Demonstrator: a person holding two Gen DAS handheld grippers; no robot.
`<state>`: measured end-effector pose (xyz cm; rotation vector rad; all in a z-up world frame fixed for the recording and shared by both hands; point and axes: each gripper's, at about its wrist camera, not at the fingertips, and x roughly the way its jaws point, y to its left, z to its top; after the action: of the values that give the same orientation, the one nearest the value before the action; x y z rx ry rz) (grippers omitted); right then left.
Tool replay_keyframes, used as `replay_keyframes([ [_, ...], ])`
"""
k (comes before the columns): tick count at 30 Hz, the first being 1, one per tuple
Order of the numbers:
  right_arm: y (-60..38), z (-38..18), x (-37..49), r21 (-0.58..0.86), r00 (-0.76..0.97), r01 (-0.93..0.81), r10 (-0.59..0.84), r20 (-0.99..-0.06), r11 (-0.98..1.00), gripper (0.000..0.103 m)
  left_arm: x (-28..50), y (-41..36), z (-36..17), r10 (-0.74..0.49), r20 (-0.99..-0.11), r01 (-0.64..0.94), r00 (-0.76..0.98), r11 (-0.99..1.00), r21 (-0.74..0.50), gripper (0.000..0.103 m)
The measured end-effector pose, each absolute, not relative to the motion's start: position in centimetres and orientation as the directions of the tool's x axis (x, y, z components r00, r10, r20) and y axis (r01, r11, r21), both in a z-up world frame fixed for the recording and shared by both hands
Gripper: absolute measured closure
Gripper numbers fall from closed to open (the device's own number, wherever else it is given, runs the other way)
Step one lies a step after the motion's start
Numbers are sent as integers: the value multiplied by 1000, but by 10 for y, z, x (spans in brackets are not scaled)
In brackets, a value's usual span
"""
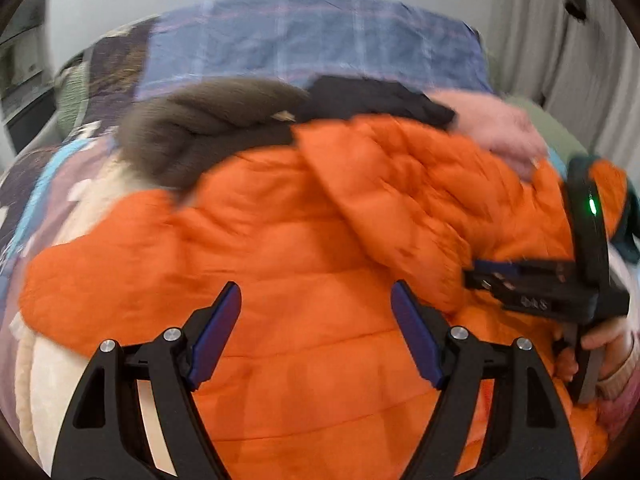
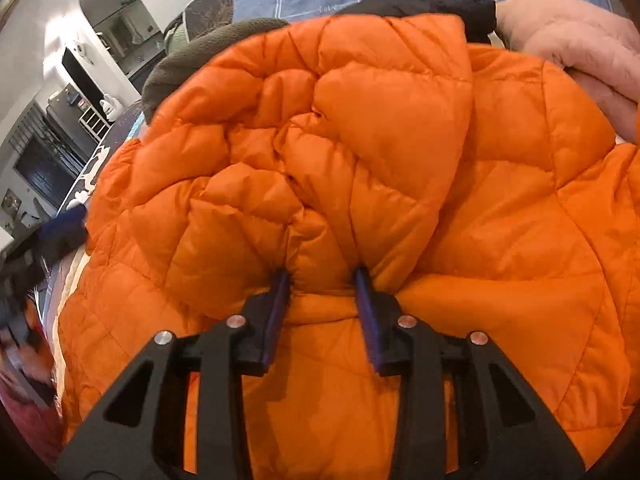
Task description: Fold large clothes
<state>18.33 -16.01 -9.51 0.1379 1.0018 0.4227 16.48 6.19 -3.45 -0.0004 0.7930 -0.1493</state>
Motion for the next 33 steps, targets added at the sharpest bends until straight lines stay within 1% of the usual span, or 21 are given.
replay_keyframes([
  [3,-155,-97,177,258,492,-296,379,-784,920,67,161,105,-38,-91,-699,17,710,993,-113,24],
  [5,-150,-98,171,221,514,-306,356,-780,926,67,155,150,-50,-66,-711,-114,700,973,-202,23],
  [8,-145,-99,167,194,535,-308,339,-774,931,67,141,208,-69,-63,-723,-266,688,905,-332,23],
  [10,-144,-101,167,194,541,-309,340,-769,931,66,129,250,-82,-37,-730,-367,682,846,-386,23],
  [12,-145,-99,171,201,541,-309,345,-767,930,66,125,281,-92,-33,-738,-428,674,797,-426,23],
  [14,-152,-98,168,206,543,-309,350,-763,928,66,123,319,-105,-58,-742,-494,668,711,-501,23],
  [16,-151,-98,168,205,547,-310,350,-761,929,66,126,349,-113,-57,-739,-548,671,633,-546,23],
  [19,-152,-99,165,206,549,-311,352,-758,928,66,139,391,-127,-32,-733,-612,679,527,-590,23],
  [22,-153,-100,165,213,548,-311,358,-756,926,66,157,413,-135,-33,-730,-637,682,464,-616,24],
  [23,-153,-100,165,214,548,-311,359,-756,926,66,163,417,-136,-18,-736,-648,676,461,-606,27],
  [25,-154,-100,165,216,549,-311,360,-754,926,66,177,421,-135,25,-751,-669,660,475,-572,49],
  [27,-154,-101,164,218,550,-311,362,-753,925,66,187,427,-140,16,-758,-677,652,461,-573,92],
  [28,-154,-101,164,219,550,-311,363,-753,925,66,188,429,-140,2,-744,-670,668,437,-600,99],
  [31,-154,-101,164,218,550,-311,362,-753,925,66,184,426,-114,26,-678,-617,735,442,-652,100],
  [33,-154,-101,164,218,550,-311,362,-752,925,66,184,409,-72,60,-622,-553,780,529,-643,100],
])
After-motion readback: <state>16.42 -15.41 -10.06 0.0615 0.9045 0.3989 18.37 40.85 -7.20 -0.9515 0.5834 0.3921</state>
